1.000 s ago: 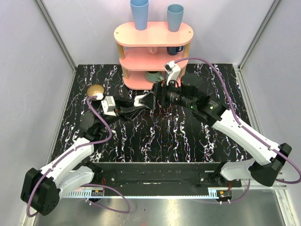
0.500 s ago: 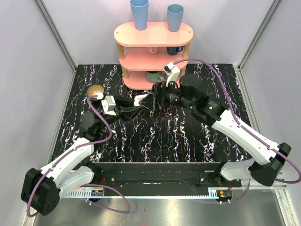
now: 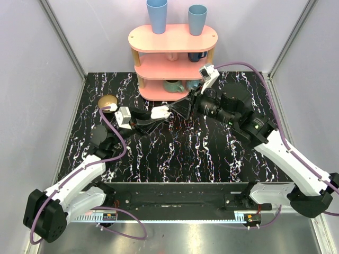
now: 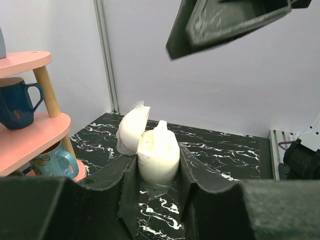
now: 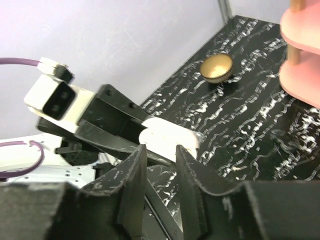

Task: Insert the wireless bluetooth earbuds into the charging case
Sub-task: Adjust the left earbud in the left side groove of the charging case.

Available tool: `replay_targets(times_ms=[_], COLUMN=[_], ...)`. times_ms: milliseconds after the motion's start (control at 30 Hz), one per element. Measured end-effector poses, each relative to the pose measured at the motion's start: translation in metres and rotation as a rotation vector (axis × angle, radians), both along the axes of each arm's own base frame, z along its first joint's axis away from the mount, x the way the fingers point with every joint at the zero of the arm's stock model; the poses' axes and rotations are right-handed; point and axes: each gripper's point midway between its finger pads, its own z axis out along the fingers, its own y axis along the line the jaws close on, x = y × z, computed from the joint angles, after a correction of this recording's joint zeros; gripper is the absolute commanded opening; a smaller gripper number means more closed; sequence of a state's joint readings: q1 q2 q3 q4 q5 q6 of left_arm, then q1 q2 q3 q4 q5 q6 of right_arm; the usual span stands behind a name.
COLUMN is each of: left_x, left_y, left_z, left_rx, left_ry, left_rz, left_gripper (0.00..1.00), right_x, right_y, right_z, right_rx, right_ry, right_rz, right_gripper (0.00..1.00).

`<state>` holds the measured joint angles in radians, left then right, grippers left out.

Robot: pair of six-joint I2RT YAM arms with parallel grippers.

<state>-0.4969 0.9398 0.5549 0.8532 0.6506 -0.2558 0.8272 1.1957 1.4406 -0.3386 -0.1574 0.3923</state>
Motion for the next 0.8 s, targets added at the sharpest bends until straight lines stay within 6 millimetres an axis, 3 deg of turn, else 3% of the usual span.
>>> replay_targets(times_ms=[200,400,500,800], left_x=[-0.001,-0.001,-0.001,-0.003], left_y=[0.000,0.000,0.000,-0.002], left_z=[0.001,0.003,0.005,0.006], left_rx=[0.000,0.001,-0.001,0.006], left_ry=[-0.007,-0.007,-0.009,-0.010], left_rz=[0.002,-0.001,-0.001,-0.019], left_gripper=[0.00,0.00,0.00,0.00], right_x=[-0.020,-0.023,-0.022,-0.020], right_y=[0.014,0.040,0.048,0.048], right_z=[0.024,-0.001,-0.016,-0.026], right_rx=[0.045,-0.001,-0.032,-0.064], right_ry=[-0.017,0.051,0.090,0.092], right_rz=[0.141,0.265,0.297,0.297], right_gripper=[0.24,0.24,0.29,0.41])
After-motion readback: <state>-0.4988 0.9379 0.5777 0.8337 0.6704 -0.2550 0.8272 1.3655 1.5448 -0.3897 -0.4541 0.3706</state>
